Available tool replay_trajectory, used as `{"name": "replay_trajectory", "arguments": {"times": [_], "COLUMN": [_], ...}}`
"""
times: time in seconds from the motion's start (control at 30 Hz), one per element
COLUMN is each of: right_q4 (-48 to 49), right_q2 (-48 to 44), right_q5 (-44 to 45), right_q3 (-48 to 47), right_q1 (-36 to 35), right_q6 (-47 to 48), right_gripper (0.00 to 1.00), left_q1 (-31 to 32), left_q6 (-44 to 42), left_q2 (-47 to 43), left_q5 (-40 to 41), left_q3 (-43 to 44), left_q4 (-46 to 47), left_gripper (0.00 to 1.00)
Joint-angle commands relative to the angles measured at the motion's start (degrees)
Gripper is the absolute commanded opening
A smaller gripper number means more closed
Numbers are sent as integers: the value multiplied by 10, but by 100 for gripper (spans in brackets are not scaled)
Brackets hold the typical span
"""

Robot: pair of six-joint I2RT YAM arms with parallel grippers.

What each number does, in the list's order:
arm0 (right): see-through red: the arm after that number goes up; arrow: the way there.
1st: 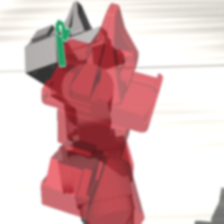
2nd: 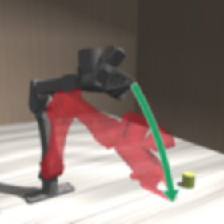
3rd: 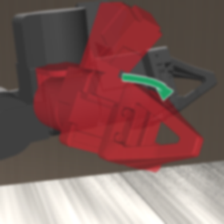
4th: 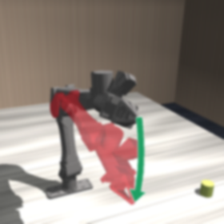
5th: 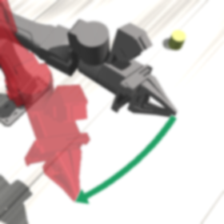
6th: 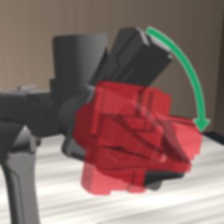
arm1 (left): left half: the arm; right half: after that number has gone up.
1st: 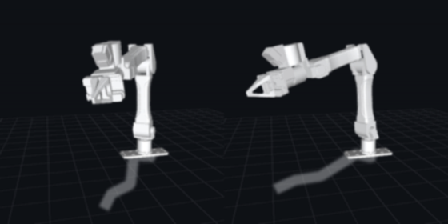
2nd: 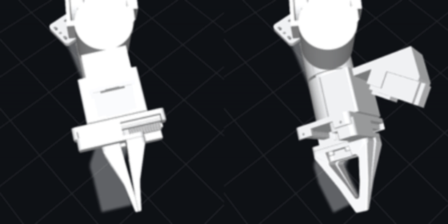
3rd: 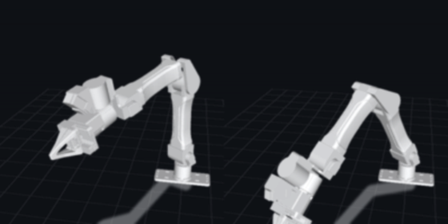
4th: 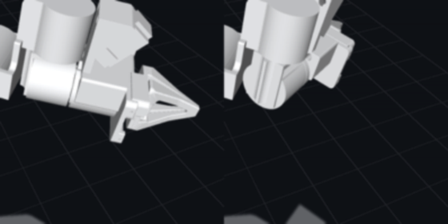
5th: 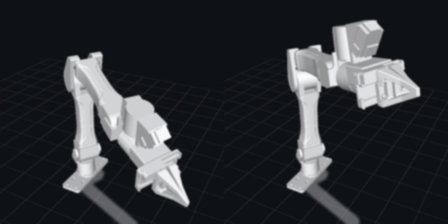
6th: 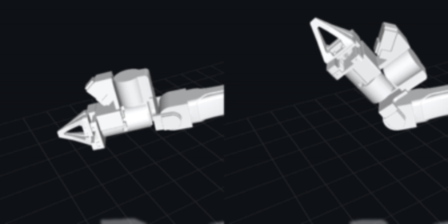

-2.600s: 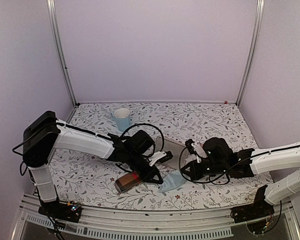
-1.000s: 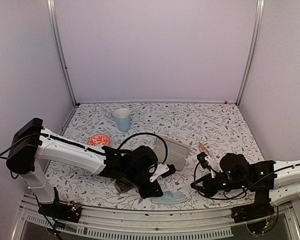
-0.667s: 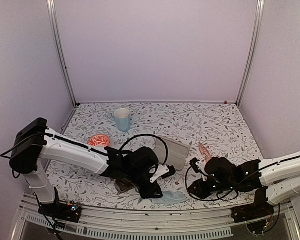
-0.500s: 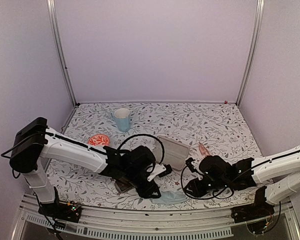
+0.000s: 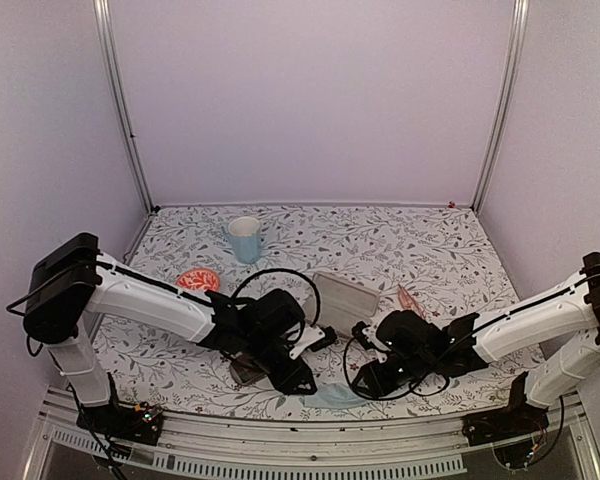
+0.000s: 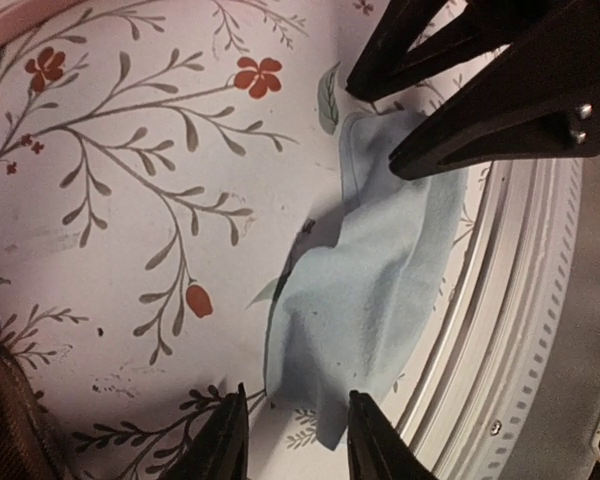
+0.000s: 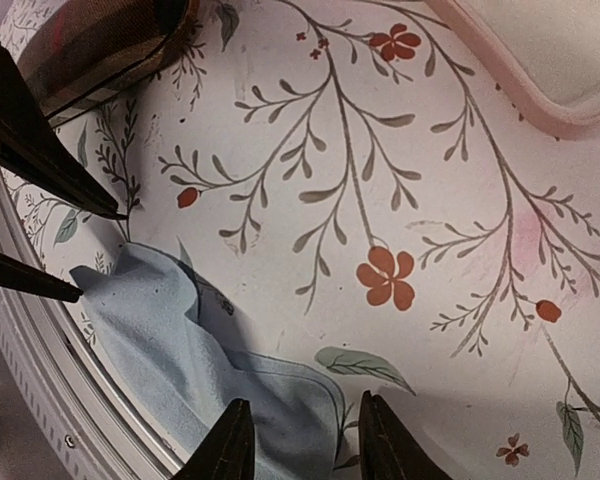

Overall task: Organize the sunglasses
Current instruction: Adjust the glasses cleaning cloth at the center of the board.

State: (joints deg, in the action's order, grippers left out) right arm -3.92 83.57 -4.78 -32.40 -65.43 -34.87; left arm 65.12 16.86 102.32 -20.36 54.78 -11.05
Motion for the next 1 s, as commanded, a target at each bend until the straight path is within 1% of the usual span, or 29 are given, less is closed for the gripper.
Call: {"name": "replay_trajectory", "arguments": {"times": [0.0, 0.13, 0.23, 0.3, 0.37, 0.43, 0.5, 0.7, 0.8, 0.87, 0.97], "right_q4": [-12, -30, -35, -39, -42, -43, -42, -31, -20, -16, -16], "right_q2": [25, 39, 32, 21, 6, -11, -27, -74, -91, -90, -61], "right_q5": [12, 33, 42, 52, 63, 72, 79, 89, 78, 70, 52], "right_q3": [-20, -33, -31, -28, -27, -25, -22, -6, 5, 8, 2], "right_q1": [-16, -32, -35, -35, -35, -35, -35, -31, -20, -13, -8], "right_q6": [7, 7, 3, 1, -2, -3, -7, -15, -14, -14, -8], "right_gripper": [35, 30, 25, 22, 20, 14, 11, 0, 0, 0, 6], "left_q1": [4, 16, 23, 25, 26, 26, 26, 26, 25, 23, 23], "left_q6": [7, 6, 6, 6, 6, 3, 2, -5, -9, -11, -10], "left_q2": [18, 32, 36, 36, 35, 33, 32, 18, 10, 9, 6], "left_q5": [-5, -1, 6, 10, 13, 16, 18, 21, 18, 15, 13], "left_q3": [-11, -7, -6, -4, -1, 2, 6, 16, 20, 22, 21], "left_q4": [10, 1, -6, -10, -12, -15, -17, -19, -16, -16, -17], "left_gripper": [34, 29, 26, 23, 21, 18, 16, 4, 0, 0, 0]}}
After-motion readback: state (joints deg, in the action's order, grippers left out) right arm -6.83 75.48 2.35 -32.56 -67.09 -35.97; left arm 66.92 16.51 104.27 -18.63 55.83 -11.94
